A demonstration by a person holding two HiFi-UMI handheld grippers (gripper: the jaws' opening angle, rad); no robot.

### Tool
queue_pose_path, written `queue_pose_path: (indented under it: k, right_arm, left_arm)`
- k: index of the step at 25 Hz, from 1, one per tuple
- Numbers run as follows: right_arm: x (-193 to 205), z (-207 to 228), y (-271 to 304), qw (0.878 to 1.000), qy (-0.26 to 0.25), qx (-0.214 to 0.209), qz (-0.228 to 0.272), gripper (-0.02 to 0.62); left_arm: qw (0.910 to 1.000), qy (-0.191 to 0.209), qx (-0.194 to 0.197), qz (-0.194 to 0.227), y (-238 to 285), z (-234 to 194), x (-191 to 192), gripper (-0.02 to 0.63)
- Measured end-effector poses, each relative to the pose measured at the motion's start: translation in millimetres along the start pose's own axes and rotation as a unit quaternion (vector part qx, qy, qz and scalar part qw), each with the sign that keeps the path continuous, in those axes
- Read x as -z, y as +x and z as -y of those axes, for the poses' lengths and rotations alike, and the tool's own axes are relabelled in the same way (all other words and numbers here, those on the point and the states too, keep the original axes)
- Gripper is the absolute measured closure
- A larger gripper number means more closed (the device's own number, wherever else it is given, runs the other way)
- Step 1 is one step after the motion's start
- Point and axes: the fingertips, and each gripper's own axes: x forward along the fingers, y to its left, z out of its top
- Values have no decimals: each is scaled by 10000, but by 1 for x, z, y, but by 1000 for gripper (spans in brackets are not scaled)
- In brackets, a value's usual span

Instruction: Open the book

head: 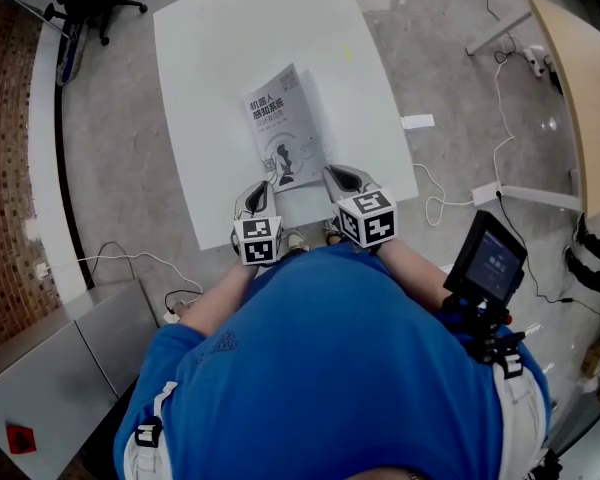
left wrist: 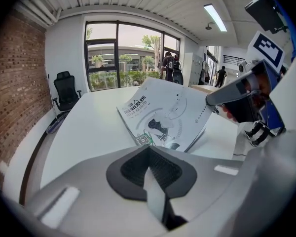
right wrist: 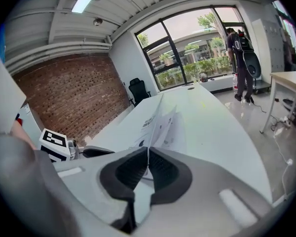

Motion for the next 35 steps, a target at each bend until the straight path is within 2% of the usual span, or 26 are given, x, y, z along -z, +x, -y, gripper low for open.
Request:
queue_pose_path:
  k: [12,23,35]
  right_arm:
    - [-25,-32,0,9951,-812,-403,403,586]
    - [-49,-70,0,9849,-1414,-799,599,588]
    - [-44,-122,15,9716,-1880,-1363,457,588]
  left_arm:
    - [9980,-275,-298,492,-20,-7,-17,600]
    - [9910,-648,-714,933,-58,-21,-28,600]
    - [9788,-1056,-1386,1075,-114,-47,-2,600]
